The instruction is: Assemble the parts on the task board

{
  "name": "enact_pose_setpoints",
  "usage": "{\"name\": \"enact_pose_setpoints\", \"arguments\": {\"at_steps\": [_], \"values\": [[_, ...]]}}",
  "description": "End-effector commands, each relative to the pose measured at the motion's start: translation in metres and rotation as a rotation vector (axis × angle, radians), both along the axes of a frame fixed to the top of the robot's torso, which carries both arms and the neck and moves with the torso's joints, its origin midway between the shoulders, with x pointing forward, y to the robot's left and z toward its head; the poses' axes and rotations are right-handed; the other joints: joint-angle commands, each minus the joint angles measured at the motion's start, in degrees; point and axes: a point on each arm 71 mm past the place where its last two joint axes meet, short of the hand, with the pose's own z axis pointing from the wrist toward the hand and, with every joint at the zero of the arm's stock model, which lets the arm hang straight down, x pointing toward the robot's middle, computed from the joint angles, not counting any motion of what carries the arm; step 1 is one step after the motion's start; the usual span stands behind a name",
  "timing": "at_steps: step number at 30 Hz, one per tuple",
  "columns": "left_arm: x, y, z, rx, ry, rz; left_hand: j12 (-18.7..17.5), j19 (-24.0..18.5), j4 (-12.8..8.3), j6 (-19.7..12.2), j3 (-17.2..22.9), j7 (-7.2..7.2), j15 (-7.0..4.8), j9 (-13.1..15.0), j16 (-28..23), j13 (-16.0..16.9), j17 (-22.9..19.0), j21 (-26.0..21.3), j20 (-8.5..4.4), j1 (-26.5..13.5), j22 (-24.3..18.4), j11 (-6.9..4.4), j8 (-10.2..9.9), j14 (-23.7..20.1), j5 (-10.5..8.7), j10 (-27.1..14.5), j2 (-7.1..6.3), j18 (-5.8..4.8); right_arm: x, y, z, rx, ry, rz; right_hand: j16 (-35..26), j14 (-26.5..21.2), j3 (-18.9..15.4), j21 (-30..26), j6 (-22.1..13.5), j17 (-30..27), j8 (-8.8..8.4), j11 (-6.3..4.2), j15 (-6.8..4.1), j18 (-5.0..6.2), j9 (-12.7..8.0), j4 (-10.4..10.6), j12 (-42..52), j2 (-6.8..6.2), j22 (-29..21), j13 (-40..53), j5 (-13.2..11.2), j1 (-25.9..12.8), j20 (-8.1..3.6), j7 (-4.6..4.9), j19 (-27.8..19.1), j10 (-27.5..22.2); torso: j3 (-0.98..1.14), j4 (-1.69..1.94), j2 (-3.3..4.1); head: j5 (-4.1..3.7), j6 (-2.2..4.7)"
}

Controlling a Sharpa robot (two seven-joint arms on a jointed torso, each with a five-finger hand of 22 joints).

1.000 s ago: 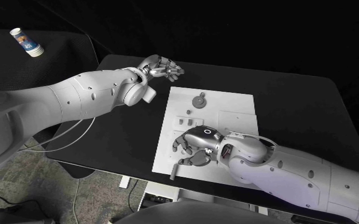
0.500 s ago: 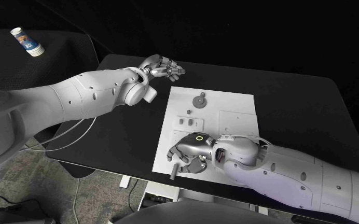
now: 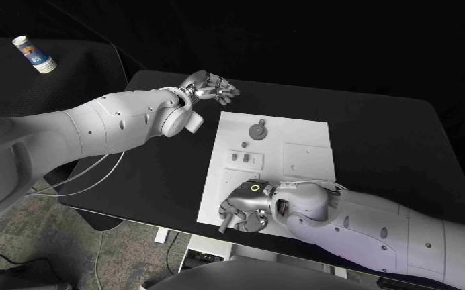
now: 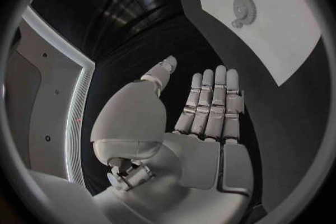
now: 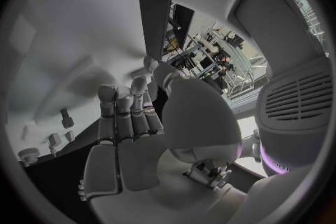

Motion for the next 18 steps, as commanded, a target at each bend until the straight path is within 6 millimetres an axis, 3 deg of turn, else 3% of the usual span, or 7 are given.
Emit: {"name": "enact_pose_setpoints", "arguments": {"at_steps": [1,10,14,18], "values": [[0.0000,-0.0022,0.0012,-0.006,-0.002,-0.015,-0.33,-0.32,0.09,0.38,-0.26,-0.17,0.02,0.06,-0.39,0.09,-0.09,-0.37,-0.01,0.08,0.08,0.07,0.10,0.49,0.00,0.03,0.61,-1.10,0.0002,0.0013,-0.0010,-0.014,-0.037,0.014,-0.39,-0.44,0.39,6.53,-0.41,0.08,0.16,-0.08,-0.02,0.24,0.00,0.00,-0.09,-0.02,0.06,-0.02,-0.12,0.65,0.03,-0.01,-0.47,-0.34,-0.02,-0.02,0.00,0.00,-0.02],[0.0001,-0.0026,0.0011,-0.006,0.000,-0.017,-0.35,-0.32,0.10,0.38,-0.26,-0.16,0.02,0.06,-0.41,0.10,-0.09,-0.37,-0.01,0.07,0.08,0.07,0.10,0.50,0.00,0.04,0.62,-1.11,0.0023,0.0056,-0.0001,0.002,-0.064,0.005,-0.31,-0.44,0.56,6.66,0.03,0.12,0.52,-0.07,0.04,0.21,0.15,0.23,0.03,0.04,0.13,0.02,-0.16,0.73,0.06,0.38,-0.31,-0.34,-0.01,-0.02,0.00,-0.02,0.01],[0.0000,-0.0025,0.0010,-0.006,0.001,-0.016,-0.36,-0.32,0.11,0.39,-0.26,-0.16,0.02,0.06,-0.42,0.10,-0.10,-0.38,-0.01,0.06,0.08,0.07,0.10,0.51,0.00,0.05,0.62,-1.11,0.0033,0.0063,-0.0003,0.003,-0.070,0.000,0.05,-0.26,0.84,7.01,2.50,0.29,2.07,-0.12,0.17,0.16,0.85,0.62,0.58,0.11,0.34,0.24,-0.21,0.50,0.12,1.69,0.14,-0.31,-0.05,0.01,-0.01,-0.05,0.01],[0.0001,-0.0022,0.0010,-0.005,0.001,-0.016,-0.36,-0.33,0.11,0.39,-0.26,-0.16,0.02,0.06,-0.43,0.10,-0.10,-0.38,-0.01,0.06,0.09,0.07,0.10,0.51,0.00,0.05,0.63,-1.11,0.0039,0.0071,0.0006,0.016,-0.076,-0.006,0.65,0.31,1.38,7.40,8.49,0.49,5.14,-0.40,0.09,0.30,2.42,0.86,1.53,0.54,0.71,0.54,-0.20,-0.17,0.10,3.38,0.84,0.13,-0.04,0.00,-0.01,-0.04,-0.04]]}}
